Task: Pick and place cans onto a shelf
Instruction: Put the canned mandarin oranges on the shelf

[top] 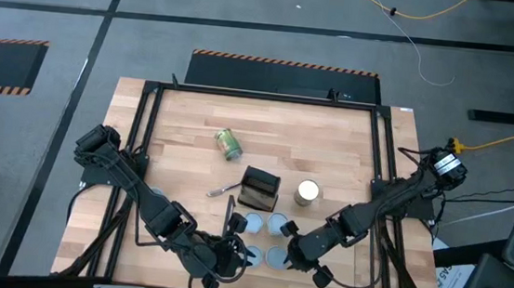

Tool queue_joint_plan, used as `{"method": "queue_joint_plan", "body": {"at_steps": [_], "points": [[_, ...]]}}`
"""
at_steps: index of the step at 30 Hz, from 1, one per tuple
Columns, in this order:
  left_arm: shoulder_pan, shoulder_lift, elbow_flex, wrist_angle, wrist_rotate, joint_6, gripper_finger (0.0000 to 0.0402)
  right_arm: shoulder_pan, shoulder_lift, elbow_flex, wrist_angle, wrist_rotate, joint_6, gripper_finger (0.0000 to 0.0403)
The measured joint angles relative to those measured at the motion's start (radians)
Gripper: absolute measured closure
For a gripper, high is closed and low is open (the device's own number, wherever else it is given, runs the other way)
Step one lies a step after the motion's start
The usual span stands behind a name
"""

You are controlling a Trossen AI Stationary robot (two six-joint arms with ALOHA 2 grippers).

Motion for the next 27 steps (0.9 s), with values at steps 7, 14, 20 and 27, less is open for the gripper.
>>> {"method": "queue_joint_plan", "body": {"at_steps": [7, 14, 20, 27], "points": [[0.000, 0.000, 0.000, 0.000, -0.014, 0.000, 0.0320, -0.004, 0.000, 0.000, 0.049, 0.002, 0.003, 0.0326], [0.000, 0.001, 0.000, 0.000, -0.015, 0.000, 0.0320, -0.004, 0.000, 0.001, 0.123, 0.002, 0.090, 0.0326], [0.000, 0.001, 0.000, 0.000, -0.015, 0.000, 0.0320, -0.007, 0.000, 0.001, 0.174, 0.002, 0.117, 0.0326], [0.002, 0.001, 0.000, 0.000, -0.015, 0.000, 0.0320, -0.014, 0.000, 0.001, 0.187, 0.009, 0.137, 0.0326]]}}
